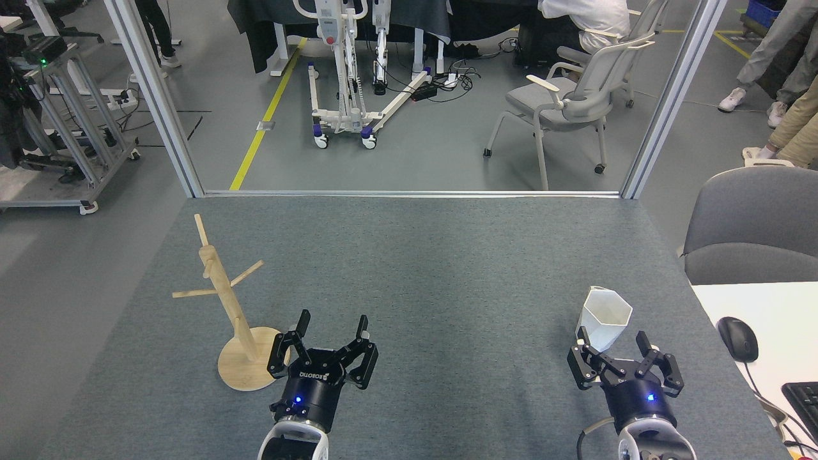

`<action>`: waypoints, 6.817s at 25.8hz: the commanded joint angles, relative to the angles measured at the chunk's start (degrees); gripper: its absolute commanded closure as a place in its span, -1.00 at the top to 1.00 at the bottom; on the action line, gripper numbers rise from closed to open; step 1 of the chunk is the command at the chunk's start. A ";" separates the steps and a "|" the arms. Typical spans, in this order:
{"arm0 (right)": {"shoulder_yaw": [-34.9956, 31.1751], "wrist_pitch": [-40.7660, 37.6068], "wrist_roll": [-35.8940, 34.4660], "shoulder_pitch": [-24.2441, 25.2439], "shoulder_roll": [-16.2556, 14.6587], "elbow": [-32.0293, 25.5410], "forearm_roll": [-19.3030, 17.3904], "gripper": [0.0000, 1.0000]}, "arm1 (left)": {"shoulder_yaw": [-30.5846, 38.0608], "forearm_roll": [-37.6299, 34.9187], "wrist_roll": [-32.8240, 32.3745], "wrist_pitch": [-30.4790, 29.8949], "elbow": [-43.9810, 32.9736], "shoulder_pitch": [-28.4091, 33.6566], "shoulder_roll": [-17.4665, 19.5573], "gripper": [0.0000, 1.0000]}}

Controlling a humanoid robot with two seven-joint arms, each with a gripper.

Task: Hang cup on storage rack

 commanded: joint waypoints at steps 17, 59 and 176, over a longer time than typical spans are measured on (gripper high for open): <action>3.45 -3.73 0.68 -10.50 -2.47 19.13 -2.57 0.99 | -0.93 0.16 0.03 0.03 -0.42 0.18 0.59 0.99; 3.72 -7.69 0.41 -22.11 -2.91 35.04 -5.82 0.99 | -1.98 0.16 0.03 0.11 0.10 -0.09 -0.56 0.99; 45.64 21.84 17.81 -33.53 -17.59 -14.27 -32.72 -1.00 | -25.89 -0.37 -10.43 21.47 -3.50 5.19 -1.79 0.96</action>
